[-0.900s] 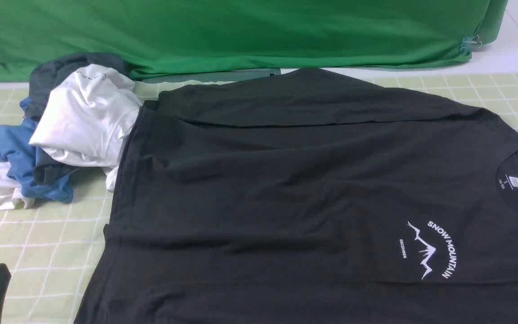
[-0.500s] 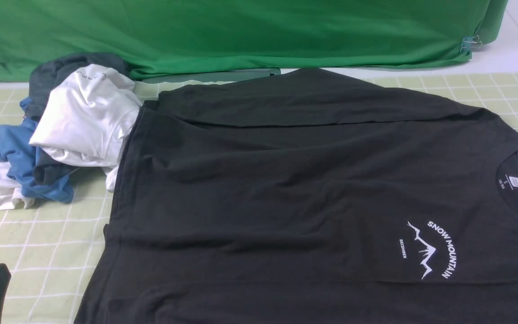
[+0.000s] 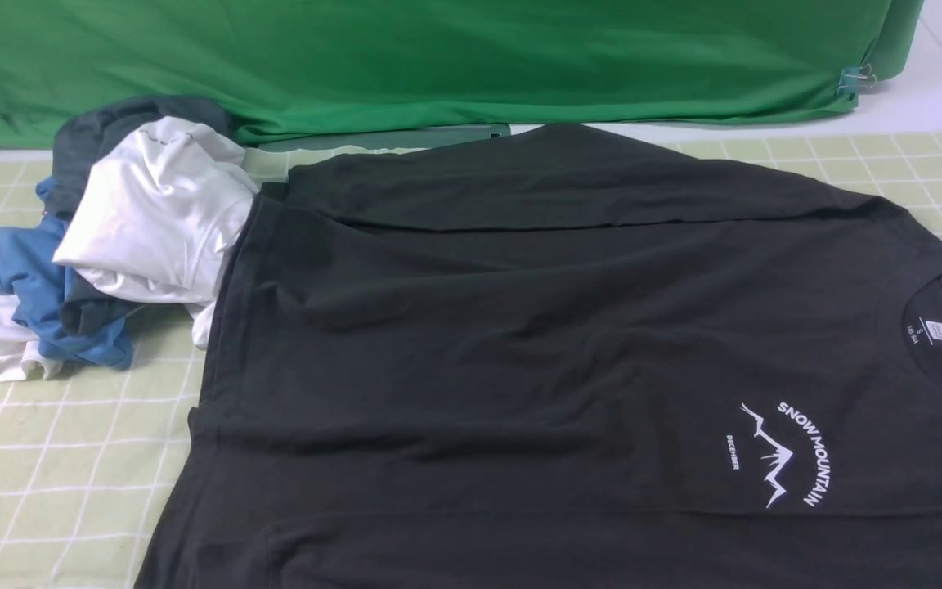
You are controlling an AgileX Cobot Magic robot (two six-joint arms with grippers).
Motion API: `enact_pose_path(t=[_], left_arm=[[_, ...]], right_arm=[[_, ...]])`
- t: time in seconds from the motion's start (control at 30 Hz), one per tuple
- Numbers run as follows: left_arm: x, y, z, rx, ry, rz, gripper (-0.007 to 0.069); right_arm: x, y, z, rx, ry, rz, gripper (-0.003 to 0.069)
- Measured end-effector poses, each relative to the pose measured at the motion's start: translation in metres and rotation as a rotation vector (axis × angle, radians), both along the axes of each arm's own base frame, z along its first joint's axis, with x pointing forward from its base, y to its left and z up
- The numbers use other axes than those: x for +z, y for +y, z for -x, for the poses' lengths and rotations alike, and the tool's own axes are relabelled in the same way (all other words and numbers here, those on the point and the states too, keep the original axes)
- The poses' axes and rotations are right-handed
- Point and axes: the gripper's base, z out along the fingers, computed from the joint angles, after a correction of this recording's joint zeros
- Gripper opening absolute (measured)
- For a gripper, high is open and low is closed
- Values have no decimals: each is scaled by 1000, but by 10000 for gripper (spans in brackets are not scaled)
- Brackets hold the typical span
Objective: Fold a long-sleeved shirt over a green coffee tablecloth.
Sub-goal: 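Grasp the left edge of the dark T-shirt lying flat on the table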
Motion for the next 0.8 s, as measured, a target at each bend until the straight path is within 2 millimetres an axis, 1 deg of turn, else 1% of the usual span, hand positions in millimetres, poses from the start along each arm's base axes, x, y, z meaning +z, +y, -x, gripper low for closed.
enact_pose_path(t=[0.07,0.17,0.23,0.3,0.4,0.43,0.47,0.5,0.53,0.57,0.6,0.63,0.67,0.7,0.73,0.77,0.8], left_arm=[[9,2,1,8,-109,234,17],[15,5,2,20,-194,384,17],[18,7,3,24,-238,455,17],[20,8,3,27,-262,478,17],[32,13,8,35,-424,583,17],[36,14,10,23,-471,623,17],[37,14,10,20,-479,634,17],[50,12,13,-19,-522,643,17],[60,10,16,-48,-537,626,17],[63,9,16,-56,-540,629,17],[84,5,21,-94,-531,580,17],[97,2,22,-105,-501,553,17],[99,2,23,-104,-492,543,17],[115,0,23,-96,-417,520,17],[127,0,20,-74,-337,495,17],[135,0,17,-54,-260,482,17],[137,0,16,-49,-243,471,17]], right_arm=[[0,0,0,0,0,0,240],[0,0,0,0,0,0,240],[0,0,0,0,0,0,240],[0,0,0,0,0,0,240],[4,1,-1,-3,-46,-47,240],[7,1,-1,-9,-82,-103,240],[8,1,-2,-10,-91,-110,240],[16,1,-3,-22,-182,-237,240],[21,1,-3,-26,-241,-300,240],[22,1,-3,-29,-253,-330,240],[30,0,-2,-33,-337,-460,240],[34,0,-2,-32,-379,-536,240],[34,0,-2,-31,-386,-553,240],[38,-1,-1,-27,-424,-630,240],[40,-1,-1,-25,-445,-696,240],[40,-1,-1,-24,-451,-716,240],[40,-1,-1,-23,-453,-718,240]])
